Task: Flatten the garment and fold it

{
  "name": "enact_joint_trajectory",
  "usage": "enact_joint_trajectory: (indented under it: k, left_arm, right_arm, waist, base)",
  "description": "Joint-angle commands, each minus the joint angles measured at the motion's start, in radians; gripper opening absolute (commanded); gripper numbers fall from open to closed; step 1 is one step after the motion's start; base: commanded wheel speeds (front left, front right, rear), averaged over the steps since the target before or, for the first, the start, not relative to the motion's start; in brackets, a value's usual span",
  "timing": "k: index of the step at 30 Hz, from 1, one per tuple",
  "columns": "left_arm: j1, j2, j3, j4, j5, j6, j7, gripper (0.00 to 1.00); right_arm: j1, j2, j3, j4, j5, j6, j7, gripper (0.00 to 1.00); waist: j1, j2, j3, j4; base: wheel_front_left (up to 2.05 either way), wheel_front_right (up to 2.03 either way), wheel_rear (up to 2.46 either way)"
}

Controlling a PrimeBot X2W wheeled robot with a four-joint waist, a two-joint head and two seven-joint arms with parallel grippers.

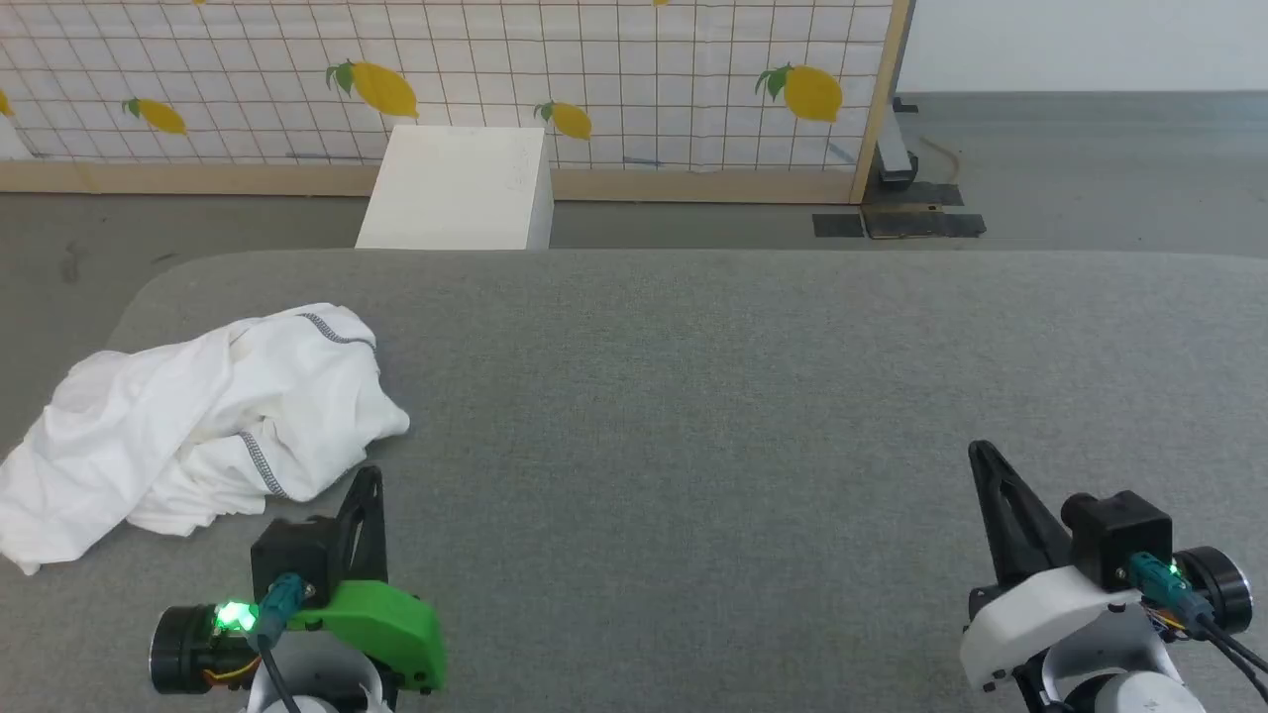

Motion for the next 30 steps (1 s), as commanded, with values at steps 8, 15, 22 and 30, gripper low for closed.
enact_joint_trajectory:
  k: [8, 15, 22, 30]
  left_arm:
    - [-0.016, -0.005, 0.003, -0.003, 0.013, 0.007, 0.001, 0.00]
    - [-0.016, -0.005, 0.003, -0.003, 0.013, 0.007, 0.001, 0.00]
    - [0.001, 0.000, -0.002, 0.000, -0.003, 0.000, 0.000, 1.00]
    - [-0.011, 0.000, -0.018, 0.014, -0.016, 0.009, -0.013, 1.00]
  right_arm:
    - [-0.016, 0.002, 0.001, -0.005, -0.006, -0.002, 0.000, 0.00]
    - [-0.016, 0.002, 0.001, -0.005, -0.006, -0.002, 0.000, 0.00]
    - [0.000, 0.000, -0.001, 0.001, 0.000, 0.000, 0.000, 1.00]
    - [-0.004, 0.000, -0.003, 0.004, 0.003, 0.000, -0.009, 1.00]
  waist:
    - [0.0000, 0.0000, 0.000, 0.000]
    - [0.0000, 0.0000, 0.000, 0.000]
    - [0.0000, 0.0000, 0.000, 0.000]
    - [0.0000, 0.0000, 0.000, 0.006]
  base:
    - [0.00, 0.00, 0.00]
    - [0.00, 0.00, 0.00]
    - [0.00, 0.00, 0.00]
    - [0.00, 0.00, 0.00]
